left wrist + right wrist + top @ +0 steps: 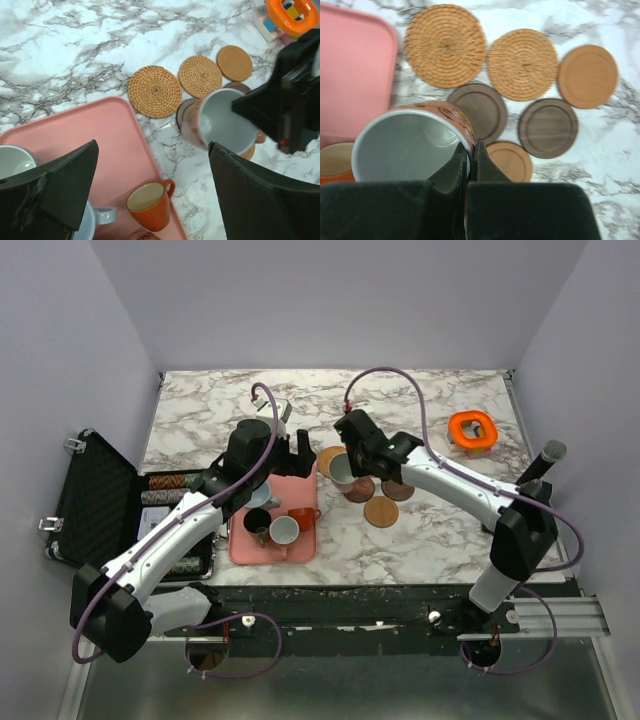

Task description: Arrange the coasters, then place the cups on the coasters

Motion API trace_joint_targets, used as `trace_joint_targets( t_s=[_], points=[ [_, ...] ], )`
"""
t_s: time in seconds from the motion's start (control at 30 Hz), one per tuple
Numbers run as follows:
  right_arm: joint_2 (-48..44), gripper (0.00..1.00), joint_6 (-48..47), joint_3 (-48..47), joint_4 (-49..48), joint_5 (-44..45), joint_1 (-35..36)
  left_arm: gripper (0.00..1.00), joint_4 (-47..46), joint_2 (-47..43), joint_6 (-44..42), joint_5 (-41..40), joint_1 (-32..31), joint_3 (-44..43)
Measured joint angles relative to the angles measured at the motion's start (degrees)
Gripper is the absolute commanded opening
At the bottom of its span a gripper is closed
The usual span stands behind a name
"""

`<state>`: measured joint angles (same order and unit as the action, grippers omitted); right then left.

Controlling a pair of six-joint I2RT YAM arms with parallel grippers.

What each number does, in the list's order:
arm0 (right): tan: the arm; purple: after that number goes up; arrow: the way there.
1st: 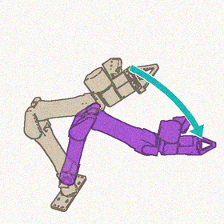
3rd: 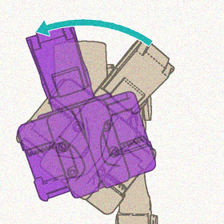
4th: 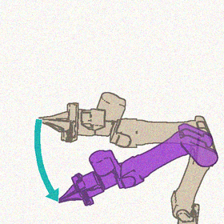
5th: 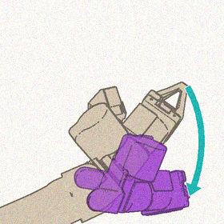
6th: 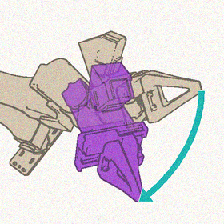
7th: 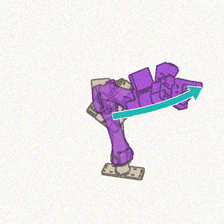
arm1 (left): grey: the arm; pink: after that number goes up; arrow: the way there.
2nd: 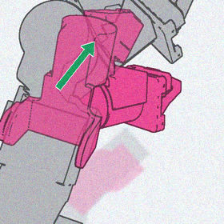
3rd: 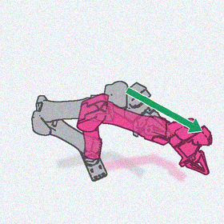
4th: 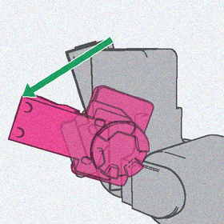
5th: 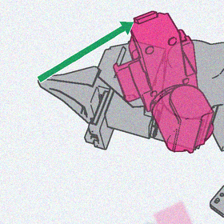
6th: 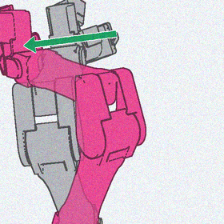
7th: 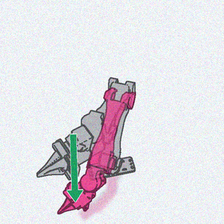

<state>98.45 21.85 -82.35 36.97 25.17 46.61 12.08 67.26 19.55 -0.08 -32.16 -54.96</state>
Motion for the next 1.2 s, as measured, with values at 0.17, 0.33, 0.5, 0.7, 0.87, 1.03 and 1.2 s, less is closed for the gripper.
trace_joint_targets(
  t_s=[0.17, 0.33, 0.5, 0.7, 0.87, 1.03, 1.2],
  points=[
    [-8.0, 0.01, -2.5, 5.6, -1.8, -2.7, -7.3, 0.99, -1.0, -2.4, -0.5, -3.6, 0.1, 1.0],
    [-12.3, 0.01, -7.8, 9.4, -4.7, -7.9, -16.8, 0.99, -1.6, -3.8, -1.6, -6.9, 0.3, 1.5],
    [-12.8, 0.01, -13.3, 11.5, -6.1, -15.4, -26.4, 0.99, -1.7, -3.9, -2.1, -7.8, 0.4, 1.5],
    [-11.6, 0.01, -16.9, 11.5, -7.8, -22.0, -34.9, 0.99, -1.7, -3.9, -2.2, -7.9, 0.5, 1.5],
    [-7.0, 0.01, -18.8, 11.0, -8.8, -23.5, -36.9, 0.99, -1.7, -3.9, -2.3, -7.9, 0.5, 1.5],
    [-3.5, 0.01, -19.8, 9.0, -8.7, -24.0, -37.3, 0.99, -1.7, -3.8, -2.4, -7.9, 0.5, 1.5],
    [-1.6, 0.01, -20.4, 5.8, -9.0, -24.2, -38.6, 0.99, -1.7, -3.2, -2.4, -7.9, 0.5, 1.5]
  ],
)
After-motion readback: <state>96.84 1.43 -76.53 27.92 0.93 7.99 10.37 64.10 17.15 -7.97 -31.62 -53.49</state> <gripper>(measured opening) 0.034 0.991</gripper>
